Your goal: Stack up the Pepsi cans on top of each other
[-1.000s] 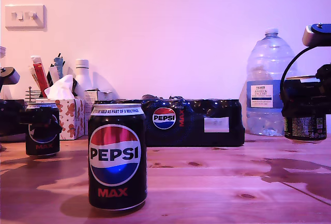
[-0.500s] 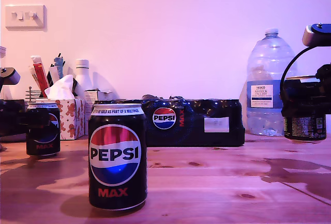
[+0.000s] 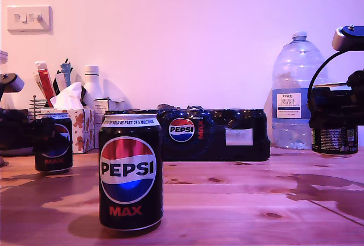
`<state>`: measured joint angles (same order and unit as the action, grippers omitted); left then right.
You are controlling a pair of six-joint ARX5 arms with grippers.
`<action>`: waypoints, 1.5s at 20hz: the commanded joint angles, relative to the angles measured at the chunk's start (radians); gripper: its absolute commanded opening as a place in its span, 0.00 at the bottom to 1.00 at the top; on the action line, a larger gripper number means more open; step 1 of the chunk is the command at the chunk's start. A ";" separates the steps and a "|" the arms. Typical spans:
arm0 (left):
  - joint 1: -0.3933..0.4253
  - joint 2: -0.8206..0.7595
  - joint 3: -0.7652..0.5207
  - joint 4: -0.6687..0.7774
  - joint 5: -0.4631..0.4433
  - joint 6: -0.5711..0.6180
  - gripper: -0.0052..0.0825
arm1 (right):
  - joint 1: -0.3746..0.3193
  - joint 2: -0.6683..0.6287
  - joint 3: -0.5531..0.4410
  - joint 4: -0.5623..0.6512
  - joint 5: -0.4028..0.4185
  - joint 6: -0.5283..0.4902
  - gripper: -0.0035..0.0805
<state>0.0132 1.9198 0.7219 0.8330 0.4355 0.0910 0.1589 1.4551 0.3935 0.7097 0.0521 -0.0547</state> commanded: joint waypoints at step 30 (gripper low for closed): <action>-0.190 -0.669 -0.002 -0.601 0.214 0.075 0.50 | 0.005 -0.029 0.015 0.041 -0.001 -0.006 0.48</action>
<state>-0.1745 1.2900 0.7139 0.2142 0.6392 0.1612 0.1589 1.4551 0.3935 0.7097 0.0521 -0.0551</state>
